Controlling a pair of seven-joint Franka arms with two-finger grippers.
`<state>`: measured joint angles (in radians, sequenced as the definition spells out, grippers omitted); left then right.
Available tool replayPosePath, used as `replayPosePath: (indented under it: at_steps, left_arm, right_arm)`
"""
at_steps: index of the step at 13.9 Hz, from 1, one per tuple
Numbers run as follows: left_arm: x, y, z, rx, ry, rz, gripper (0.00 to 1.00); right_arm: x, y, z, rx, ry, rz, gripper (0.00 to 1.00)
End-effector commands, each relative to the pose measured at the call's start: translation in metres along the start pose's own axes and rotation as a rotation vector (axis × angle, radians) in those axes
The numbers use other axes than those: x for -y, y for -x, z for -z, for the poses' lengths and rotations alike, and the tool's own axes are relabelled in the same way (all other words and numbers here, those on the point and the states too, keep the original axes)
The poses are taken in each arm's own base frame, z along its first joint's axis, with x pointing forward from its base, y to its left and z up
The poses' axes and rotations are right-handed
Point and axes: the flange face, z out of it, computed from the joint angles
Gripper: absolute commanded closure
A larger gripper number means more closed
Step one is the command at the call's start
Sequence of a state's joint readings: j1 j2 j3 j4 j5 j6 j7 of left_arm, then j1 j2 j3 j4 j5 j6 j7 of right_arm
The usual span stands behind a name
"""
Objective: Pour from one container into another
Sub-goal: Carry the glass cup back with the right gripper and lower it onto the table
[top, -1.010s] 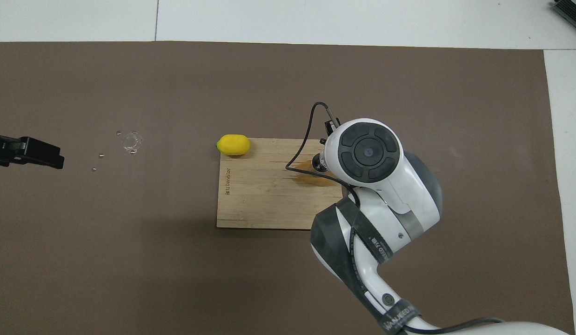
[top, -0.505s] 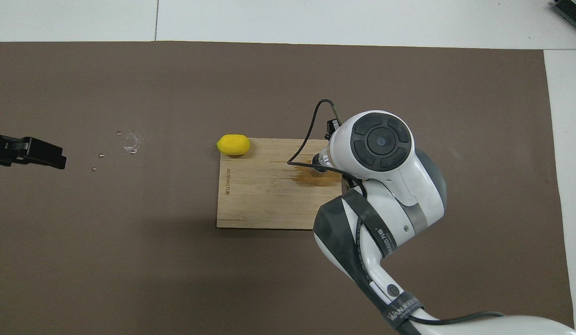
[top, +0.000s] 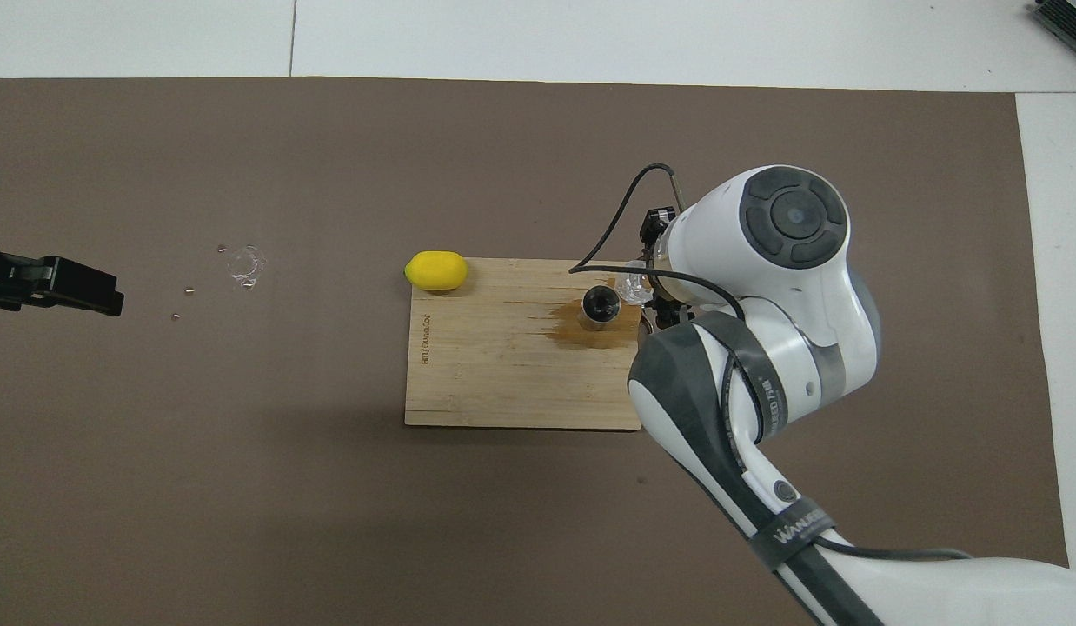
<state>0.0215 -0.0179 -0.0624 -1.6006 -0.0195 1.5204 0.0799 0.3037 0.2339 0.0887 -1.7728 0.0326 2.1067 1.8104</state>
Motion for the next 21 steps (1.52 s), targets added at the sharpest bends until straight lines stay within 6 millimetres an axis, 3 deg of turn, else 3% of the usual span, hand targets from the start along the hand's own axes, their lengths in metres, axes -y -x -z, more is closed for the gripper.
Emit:
replayPosePath:
  at_steps: [1, 4, 7, 13, 16, 21]
  left_arm:
    - [0.002, 0.008, 0.003, 0.006, -0.005, 0.004, 0.00]
    - [0.002, 0.008, 0.003, 0.006, -0.005, 0.003, 0.00]
    - [0.002, 0.008, 0.003, 0.006, -0.005, 0.003, 0.00]
    - [0.002, 0.008, 0.003, 0.006, -0.005, 0.003, 0.00]
    - [0.002, 0.008, 0.003, 0.006, -0.005, 0.003, 0.00]
    - [0.002, 0.008, 0.003, 0.006, -0.005, 0.003, 0.00]
  right_arm:
    - [0.008, -0.047, -0.006, 0.127, 0.045, -0.068, 1.00]
    - [-0.002, -0.131, -0.029, 0.288, 0.090, -0.177, 1.00]
    - [-0.021, -0.196, -0.053, 0.390, 0.106, -0.188, 1.00]
    - [-0.062, -0.275, -0.089, 0.487, 0.083, -0.141, 1.00]
    - [-0.073, -0.306, -0.111, 0.508, 0.079, -0.102, 1.00]
    - [-0.087, -0.333, -0.138, 0.574, 0.069, -0.099, 1.00]
